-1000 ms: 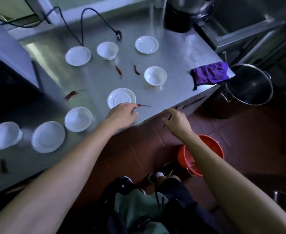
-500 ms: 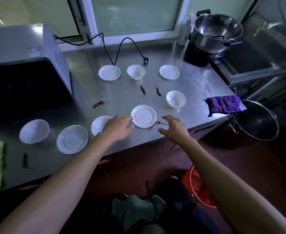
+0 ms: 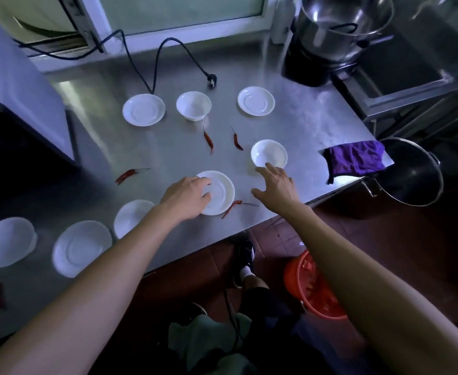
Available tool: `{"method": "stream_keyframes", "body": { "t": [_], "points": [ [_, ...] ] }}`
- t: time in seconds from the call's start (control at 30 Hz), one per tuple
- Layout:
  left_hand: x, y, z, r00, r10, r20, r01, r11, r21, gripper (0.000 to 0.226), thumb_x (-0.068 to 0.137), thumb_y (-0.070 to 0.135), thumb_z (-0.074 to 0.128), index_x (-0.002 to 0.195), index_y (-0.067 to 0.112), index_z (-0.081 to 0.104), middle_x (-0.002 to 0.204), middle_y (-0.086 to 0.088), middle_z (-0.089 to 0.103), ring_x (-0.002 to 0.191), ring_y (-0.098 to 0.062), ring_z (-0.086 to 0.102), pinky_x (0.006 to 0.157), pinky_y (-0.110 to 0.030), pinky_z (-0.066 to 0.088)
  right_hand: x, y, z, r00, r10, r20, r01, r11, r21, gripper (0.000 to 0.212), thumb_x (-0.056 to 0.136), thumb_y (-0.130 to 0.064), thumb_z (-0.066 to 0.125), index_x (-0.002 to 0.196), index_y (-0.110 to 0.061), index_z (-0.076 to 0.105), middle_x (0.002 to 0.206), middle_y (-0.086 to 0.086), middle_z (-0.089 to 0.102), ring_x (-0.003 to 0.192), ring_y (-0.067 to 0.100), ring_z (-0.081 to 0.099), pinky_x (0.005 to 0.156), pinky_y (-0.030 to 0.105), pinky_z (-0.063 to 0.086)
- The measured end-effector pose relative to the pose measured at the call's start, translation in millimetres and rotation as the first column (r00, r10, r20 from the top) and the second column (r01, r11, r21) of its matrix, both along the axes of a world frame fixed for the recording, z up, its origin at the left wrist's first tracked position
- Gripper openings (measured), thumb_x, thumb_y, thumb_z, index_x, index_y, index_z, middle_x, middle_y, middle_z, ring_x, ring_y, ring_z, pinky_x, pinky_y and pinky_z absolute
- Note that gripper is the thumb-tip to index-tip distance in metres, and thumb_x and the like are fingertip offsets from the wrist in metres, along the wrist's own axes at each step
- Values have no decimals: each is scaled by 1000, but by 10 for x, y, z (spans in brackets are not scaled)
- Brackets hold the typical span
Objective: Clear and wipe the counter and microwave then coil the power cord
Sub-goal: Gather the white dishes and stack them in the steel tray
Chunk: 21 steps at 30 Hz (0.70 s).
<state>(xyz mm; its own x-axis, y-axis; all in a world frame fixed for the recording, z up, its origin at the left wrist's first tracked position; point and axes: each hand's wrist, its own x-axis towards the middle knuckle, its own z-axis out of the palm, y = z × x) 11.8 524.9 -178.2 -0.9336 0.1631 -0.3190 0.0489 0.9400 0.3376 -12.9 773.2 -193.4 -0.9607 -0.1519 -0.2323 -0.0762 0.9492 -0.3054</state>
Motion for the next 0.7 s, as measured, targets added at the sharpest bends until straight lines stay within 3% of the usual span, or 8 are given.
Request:
{"method": "stream_keyframes", "body": {
  "t": [0.2,0.4,0.47,0.6,0.7],
  "points": [
    [-648,338,-91,1000,1,21,-1,1000,28,41,98,38,51,137,27,54,143,4,55,128,-24,51,101,-38,43,-687,260,-157,999,35,27,-37,997,62,78,87,-48,67,152,-28,29,166,6,14,151,29,12,113,48,25],
    [-1101,511,-174,992,90,85,-93,995,28,42,98,42,50,137,28,54,141,1,56,126,-24,53,98,-36,44,-1262,372,-400,975,119,190,-140,985,103,109,74,-71,66,156,-39,1,167,2,-11,153,34,-11,119,62,9],
    [-1185,514,-185,986,128,102,-130,991,18,41,98,42,50,137,28,54,139,1,58,125,-25,54,99,-37,46,-1380,363,-470,968,145,205,-167,981,97,110,74,-72,65,155,-40,-1,167,2,-10,153,34,-8,118,62,11],
    [-1341,485,-196,977,189,101,-191,982,12,41,98,40,51,137,26,55,139,3,58,124,-25,55,99,-40,47,-1476,317,-570,970,199,140,-212,974,83,98,73,-66,67,150,-37,16,163,3,11,148,33,14,110,54,27],
    [-1415,452,-215,969,219,112,-222,975,15,40,98,39,51,136,26,55,137,3,59,122,-25,56,97,-40,48,-1497,277,-617,958,243,150,-261,958,115,96,70,-70,66,148,-37,20,162,3,11,146,33,14,110,56,28]
  ]
}}
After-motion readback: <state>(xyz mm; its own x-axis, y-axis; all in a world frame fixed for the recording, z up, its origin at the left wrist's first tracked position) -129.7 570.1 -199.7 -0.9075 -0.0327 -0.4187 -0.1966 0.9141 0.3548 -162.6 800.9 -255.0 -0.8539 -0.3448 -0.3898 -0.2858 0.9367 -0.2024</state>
